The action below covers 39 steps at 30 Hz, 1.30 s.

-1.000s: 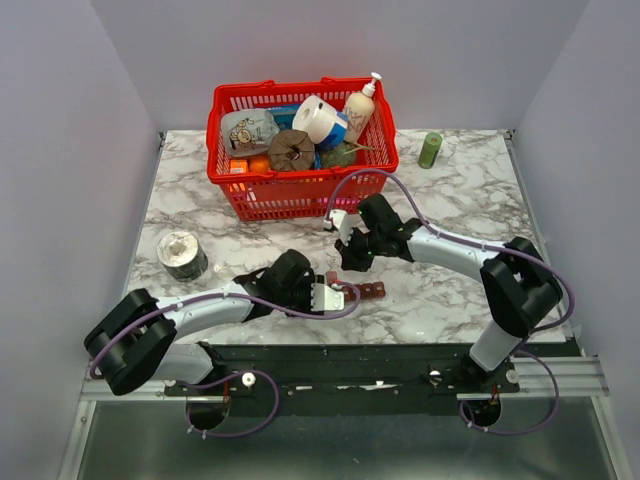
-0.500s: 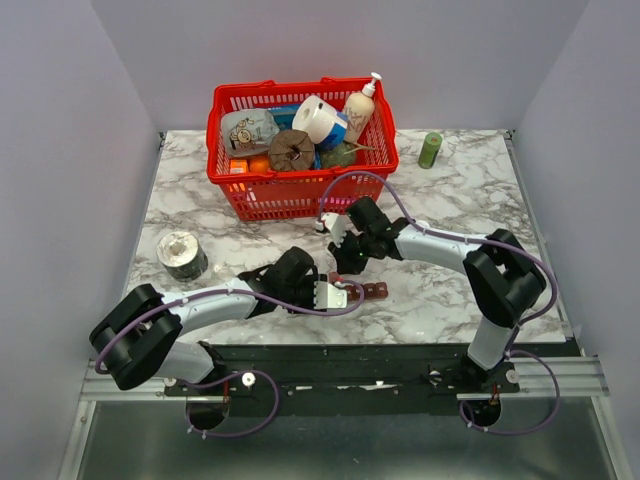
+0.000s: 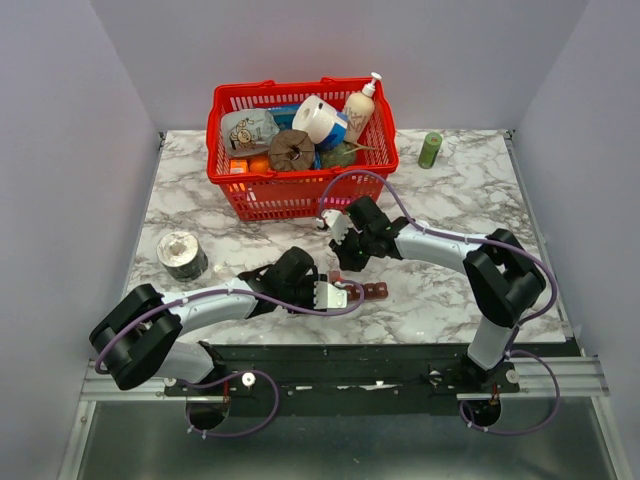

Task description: Sort the pills into containers

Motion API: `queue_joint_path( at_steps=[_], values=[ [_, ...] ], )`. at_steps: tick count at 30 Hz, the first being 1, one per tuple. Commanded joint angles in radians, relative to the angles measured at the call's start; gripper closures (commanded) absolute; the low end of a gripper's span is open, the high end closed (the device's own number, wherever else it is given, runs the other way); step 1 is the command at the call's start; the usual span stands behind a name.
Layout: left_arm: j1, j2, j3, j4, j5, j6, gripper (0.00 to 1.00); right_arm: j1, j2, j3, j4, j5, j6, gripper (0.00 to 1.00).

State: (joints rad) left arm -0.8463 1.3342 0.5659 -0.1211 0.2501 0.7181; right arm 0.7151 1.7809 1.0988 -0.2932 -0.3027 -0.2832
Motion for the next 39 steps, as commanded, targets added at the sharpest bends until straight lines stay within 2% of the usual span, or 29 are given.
queue_joint_path(
  at_steps=[1, 8, 14, 27, 34, 39],
  values=[
    [-0.005, -0.004, -0.008, -0.005, 0.035, 0.014, 0.64, 0.009, 0.035, 0.041, -0.035, -0.078, 0.030, 0.83],
    [-0.005, -0.007, -0.011, 0.000, 0.034, 0.015, 0.64, 0.006, 0.022, 0.044, -0.052, -0.228, 0.055, 0.83],
    [-0.005, -0.001, -0.012, -0.002, 0.034, 0.014, 0.64, 0.003, -0.012, 0.033, -0.054, -0.298, 0.039, 0.84],
    [-0.005, 0.005, -0.011, 0.001, 0.025, 0.004, 0.64, 0.003, 0.001, 0.055, -0.196, -0.358, -0.071, 0.86],
    [-0.005, 0.000, -0.014, 0.005, 0.020, 0.006, 0.64, 0.004, 0.052, 0.088, -0.241, -0.335, -0.057, 0.86],
    [-0.005, 0.000, -0.012, 0.006, 0.017, 0.006, 0.64, 0.003, 0.078, 0.113, -0.271, -0.400, -0.051, 0.87]
  ],
)
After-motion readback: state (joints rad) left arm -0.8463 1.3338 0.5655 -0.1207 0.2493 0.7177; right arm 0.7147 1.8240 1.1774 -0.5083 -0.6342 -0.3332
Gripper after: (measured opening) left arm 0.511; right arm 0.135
